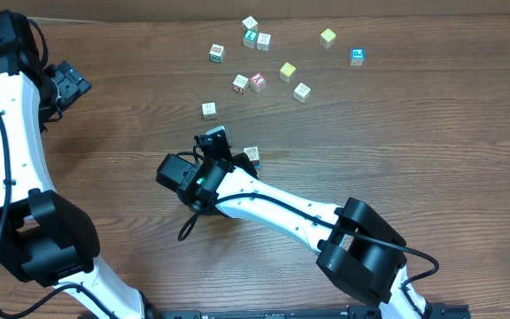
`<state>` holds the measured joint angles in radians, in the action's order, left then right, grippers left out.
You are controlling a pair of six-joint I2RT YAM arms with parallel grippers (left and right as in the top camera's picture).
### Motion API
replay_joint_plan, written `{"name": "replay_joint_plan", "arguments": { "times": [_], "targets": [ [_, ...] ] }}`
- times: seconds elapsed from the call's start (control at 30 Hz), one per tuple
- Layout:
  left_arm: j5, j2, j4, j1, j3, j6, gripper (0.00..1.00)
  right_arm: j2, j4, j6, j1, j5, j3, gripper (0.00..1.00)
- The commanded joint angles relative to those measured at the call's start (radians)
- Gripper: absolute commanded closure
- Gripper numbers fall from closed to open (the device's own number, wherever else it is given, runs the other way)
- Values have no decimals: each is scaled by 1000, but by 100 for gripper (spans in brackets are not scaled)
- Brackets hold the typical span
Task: Form a tower
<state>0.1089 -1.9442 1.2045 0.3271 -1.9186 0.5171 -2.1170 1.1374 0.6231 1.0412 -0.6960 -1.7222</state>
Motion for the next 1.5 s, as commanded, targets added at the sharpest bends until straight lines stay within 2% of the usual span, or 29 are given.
{"name": "replay_joint_plan", "arguments": {
  "times": [0.0, 0.37, 0.53, 0.73, 0.77, 0.8, 0.9, 0.93, 1.03, 1.23, 1.47],
  "targets": [
    [6, 2, -1, -7, -1, -5, 1, 13, -13, -2, -3, -16, -11, 93],
    [6, 2, -1, -7, -1, -5, 0, 13, -225, -124, -50, 93, -74, 94],
    [6, 2, -1, -7, -1, -5, 0, 14, -296, -135, -151, 110, -87, 93],
    [6, 2, -1, -7, -1, -5, 1, 14, -301, -135, -344, 272, -86, 92],
    [6, 2, -1, -7, -1, -5, 0, 14, -294, -135, -377, 296, -86, 89],
    [6, 2, -1, -7, -1, -5, 1, 14, -284, -135, -416, 320, -85, 77],
    [6, 2, -1, -7, -1, -5, 0, 13, -227, -135, -520, 355, -84, 67],
    [6, 2, -1, -7, -1, -5, 1, 13, -202, -135, -556, 354, -82, 59],
    [6, 2, -1, -7, -1, -5, 1, 13, -145, -135, -655, 353, -70, 2],
    [6, 2, -1, -7, -1, -5, 1, 13, -106, -134, -874, 358, -63, 0],
    [6, 2, -1, -7, -1, -5, 0, 13, -122, -134, -1042, 406, -63, 0]
  ]
}}
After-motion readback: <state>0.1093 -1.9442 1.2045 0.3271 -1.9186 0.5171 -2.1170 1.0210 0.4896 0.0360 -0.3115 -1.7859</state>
